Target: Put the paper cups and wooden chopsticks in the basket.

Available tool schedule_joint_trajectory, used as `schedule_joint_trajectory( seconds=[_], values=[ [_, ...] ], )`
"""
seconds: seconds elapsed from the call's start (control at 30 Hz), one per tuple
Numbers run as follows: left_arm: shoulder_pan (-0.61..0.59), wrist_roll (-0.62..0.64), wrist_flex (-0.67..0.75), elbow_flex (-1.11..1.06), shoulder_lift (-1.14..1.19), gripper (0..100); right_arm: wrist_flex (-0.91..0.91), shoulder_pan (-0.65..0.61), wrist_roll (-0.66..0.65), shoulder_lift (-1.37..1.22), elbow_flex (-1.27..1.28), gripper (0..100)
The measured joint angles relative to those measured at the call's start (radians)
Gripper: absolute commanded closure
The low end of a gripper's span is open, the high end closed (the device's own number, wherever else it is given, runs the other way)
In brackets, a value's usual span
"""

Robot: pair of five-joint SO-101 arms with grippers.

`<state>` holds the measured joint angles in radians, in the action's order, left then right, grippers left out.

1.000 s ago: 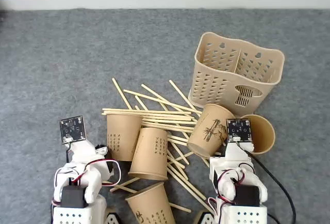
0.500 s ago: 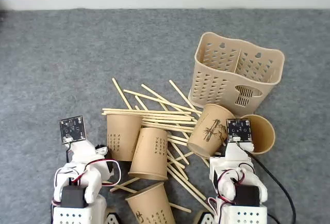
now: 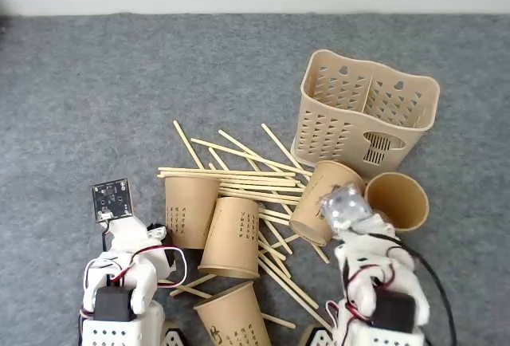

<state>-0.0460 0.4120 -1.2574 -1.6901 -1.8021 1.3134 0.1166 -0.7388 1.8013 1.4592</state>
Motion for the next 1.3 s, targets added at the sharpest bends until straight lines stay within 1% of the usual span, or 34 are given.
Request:
schedule_joint_trajectory(
  seconds=[0.03, 0.1, 0.23, 0.5, 0.63, 0.7, 0.8, 0.93, 1.07, 1.13, 1.3],
  values=[
    [0.000, 0.000, 0.000, 0.000, 0.000, 99, 0.000, 0.023, -0.043, 0.000, -0.032, 99.0],
    [0.000, 0.000, 0.000, 0.000, 0.000, 99, 0.000, 0.066, -0.048, 0.002, -0.100, 98.7],
    [0.000, 0.000, 0.000, 0.000, 0.000, 99, 0.002, 0.138, 0.032, 0.015, -0.238, 98.7],
    [0.000, 0.000, 0.000, 0.000, 0.000, 99, 0.037, 0.153, 0.060, -0.006, -0.365, 98.7],
    [0.000, 0.000, 0.000, 0.000, 0.000, 99, 0.037, 0.153, 0.061, -0.149, -0.420, 98.7],
    [0.000, 0.000, 0.000, 0.000, 0.000, 99, 0.038, 0.153, 0.084, -0.259, -0.471, 98.7],
    [0.000, 0.000, 0.000, 0.000, 0.000, 99, 0.091, 0.153, 0.126, -0.456, -0.572, 98.7],
    [0.000, 0.000, 0.000, 0.000, 0.000, 99, 0.190, 0.080, 0.161, -0.701, -0.704, 96.8],
    [0.000, 0.000, 0.000, 0.000, 0.000, 99, 0.241, -0.012, 0.210, -0.822, -0.746, 82.4],
    [0.000, 0.000, 0.000, 0.000, 0.000, 99, 0.247, -0.028, 0.235, -0.852, -0.746, 78.2],
    [0.000, 0.000, 0.000, 0.000, 0.000, 99, 0.244, -0.032, 0.261, -0.887, -0.746, 81.6]
  ],
)
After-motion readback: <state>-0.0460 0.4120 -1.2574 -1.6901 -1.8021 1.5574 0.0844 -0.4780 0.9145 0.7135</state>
